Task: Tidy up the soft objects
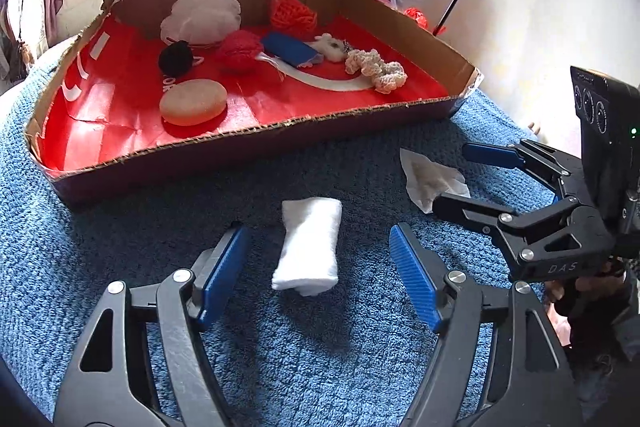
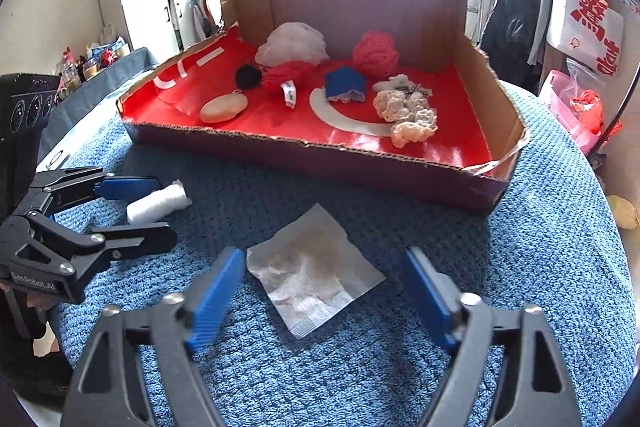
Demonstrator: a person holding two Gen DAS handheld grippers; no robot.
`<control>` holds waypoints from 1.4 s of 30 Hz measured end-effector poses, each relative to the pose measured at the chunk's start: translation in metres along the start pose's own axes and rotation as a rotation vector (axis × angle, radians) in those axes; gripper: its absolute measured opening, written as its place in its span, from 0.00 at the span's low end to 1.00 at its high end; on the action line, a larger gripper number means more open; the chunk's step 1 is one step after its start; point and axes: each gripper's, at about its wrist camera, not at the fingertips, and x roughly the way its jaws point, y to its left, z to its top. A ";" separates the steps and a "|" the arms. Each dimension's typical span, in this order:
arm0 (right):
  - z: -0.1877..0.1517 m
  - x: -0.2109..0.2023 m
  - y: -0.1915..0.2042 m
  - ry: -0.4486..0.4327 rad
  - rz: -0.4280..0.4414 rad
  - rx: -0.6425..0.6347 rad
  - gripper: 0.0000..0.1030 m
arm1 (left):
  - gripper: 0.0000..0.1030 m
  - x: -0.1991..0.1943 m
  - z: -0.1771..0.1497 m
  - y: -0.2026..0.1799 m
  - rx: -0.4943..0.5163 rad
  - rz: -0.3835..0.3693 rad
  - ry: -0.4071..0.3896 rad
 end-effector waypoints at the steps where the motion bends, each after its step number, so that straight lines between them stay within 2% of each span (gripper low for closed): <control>1: 0.000 -0.001 -0.001 -0.005 -0.001 0.003 0.88 | 0.70 -0.003 0.001 0.001 0.002 0.003 -0.008; 5: 0.000 -0.001 -0.005 -0.007 0.004 0.023 0.88 | 0.70 -0.013 0.004 0.007 0.007 0.038 -0.031; 9: 0.000 0.000 -0.007 -0.005 0.004 0.036 0.88 | 0.70 -0.017 0.008 0.016 0.012 0.104 -0.045; 16: -0.002 0.001 -0.009 0.001 0.008 0.042 0.88 | 0.70 -0.013 0.006 0.023 0.034 0.151 -0.019; 22: -0.001 0.000 -0.008 -0.004 0.002 0.035 0.88 | 0.70 -0.004 -0.002 0.005 0.064 0.076 0.010; 28: -0.001 0.000 -0.009 0.009 -0.003 0.019 0.88 | 0.70 0.002 -0.003 -0.006 0.063 0.054 0.016; 31: 0.000 0.007 -0.010 0.035 0.027 0.021 0.88 | 0.69 0.008 -0.004 -0.011 0.064 0.052 0.029; 33: 0.001 0.011 -0.006 0.047 0.026 -0.002 0.87 | 0.63 0.010 -0.006 -0.014 0.069 0.048 0.033; 35: 0.001 0.012 0.000 0.046 0.025 -0.036 0.73 | 0.37 0.012 -0.008 -0.016 0.079 0.041 0.032; 36: 0.001 0.013 0.003 0.046 0.027 -0.054 0.66 | 0.34 0.013 -0.009 -0.016 0.081 0.044 0.033; 38: 0.000 0.014 0.011 0.043 0.027 -0.094 0.39 | 0.25 0.011 -0.009 -0.016 0.079 0.049 0.020; 40: -0.001 0.010 0.016 0.024 0.030 -0.116 0.27 | 0.21 0.008 -0.008 -0.015 0.068 0.029 0.012; 42: 0.000 0.005 0.017 0.002 0.030 -0.116 0.26 | 0.21 0.003 -0.007 -0.016 0.073 0.029 -0.003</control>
